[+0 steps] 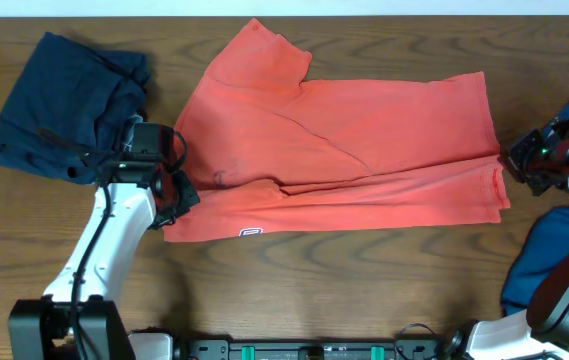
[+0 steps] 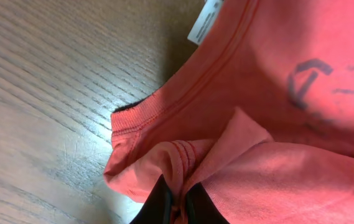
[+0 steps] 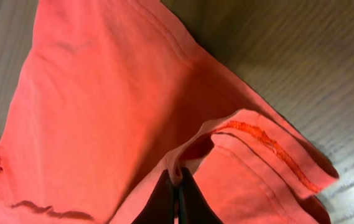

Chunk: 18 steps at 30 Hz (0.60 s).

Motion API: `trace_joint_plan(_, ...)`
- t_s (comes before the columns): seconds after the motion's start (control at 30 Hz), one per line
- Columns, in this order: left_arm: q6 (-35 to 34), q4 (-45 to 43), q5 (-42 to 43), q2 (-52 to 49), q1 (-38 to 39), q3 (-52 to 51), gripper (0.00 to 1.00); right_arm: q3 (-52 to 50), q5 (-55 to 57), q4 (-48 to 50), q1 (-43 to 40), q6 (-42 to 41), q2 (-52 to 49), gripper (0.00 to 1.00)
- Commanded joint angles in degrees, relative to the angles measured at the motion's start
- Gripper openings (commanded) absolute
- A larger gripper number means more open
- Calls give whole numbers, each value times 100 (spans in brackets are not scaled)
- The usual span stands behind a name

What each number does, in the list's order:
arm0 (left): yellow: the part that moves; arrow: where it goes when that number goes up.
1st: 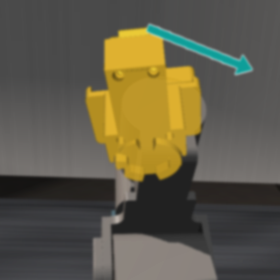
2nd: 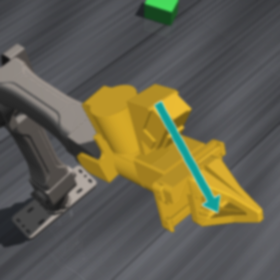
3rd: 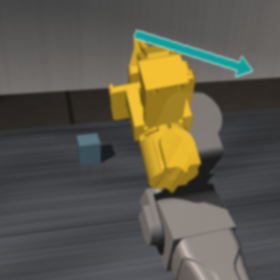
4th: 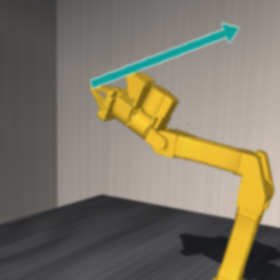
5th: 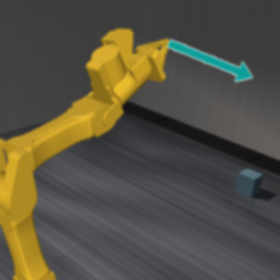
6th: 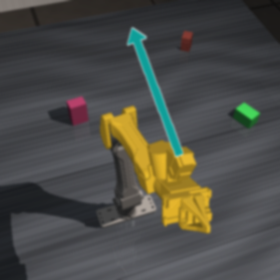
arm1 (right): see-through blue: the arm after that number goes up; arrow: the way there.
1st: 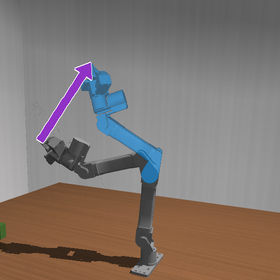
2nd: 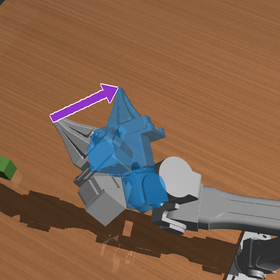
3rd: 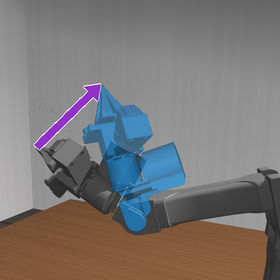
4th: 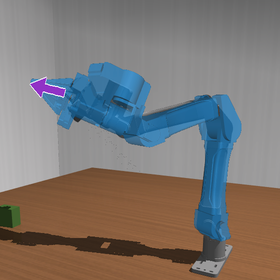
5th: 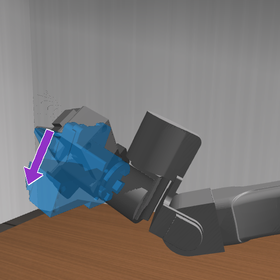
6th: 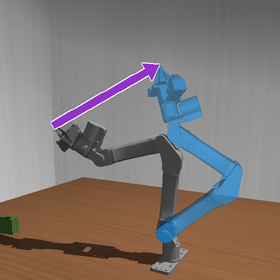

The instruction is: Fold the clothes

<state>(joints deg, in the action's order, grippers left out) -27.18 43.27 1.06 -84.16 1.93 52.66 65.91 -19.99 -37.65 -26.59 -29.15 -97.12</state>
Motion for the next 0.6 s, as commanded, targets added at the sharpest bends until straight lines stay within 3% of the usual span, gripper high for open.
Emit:
trace_joint_plan(0.0,33,-17,-177,-164,-26,103,6,105,-42,72,79,-66,-31,1)
trace_joint_plan(0.2,33,-251,-177,-264,-26,103,6,105,-39,144,79,-66,-31,3)
trace_joint_plan(0.23,33,-293,-177,-264,-26,103,6,105,-39,164,79,-66,-31,8)
trace_joint_plan(0.27,33,-334,-177,-264,-26,103,7,105,-39,205,79,-61,-31,25)
trace_joint_plan(0.3,33,-358,-177,-264,-26,103,11,105,-35,221,79,-57,-31,41)
trace_joint_plan(0.33,33,-382,-177,-264,-26,103,25,105,-37,227,76,-57,-31,52)
trace_joint_plan(0.37,35,-396,-177,-264,-26,103,38,105,-37,227,74,-55,-31,56)
trace_joint_plan(0.47,267,-341,-177,-264,-26,103,54,105,-37,166,72,168,-31,60)
trace_joint_plan(0.57,420,-205,-168,-264,-26,103,57,105,-35,-37,72,435,-31,60)
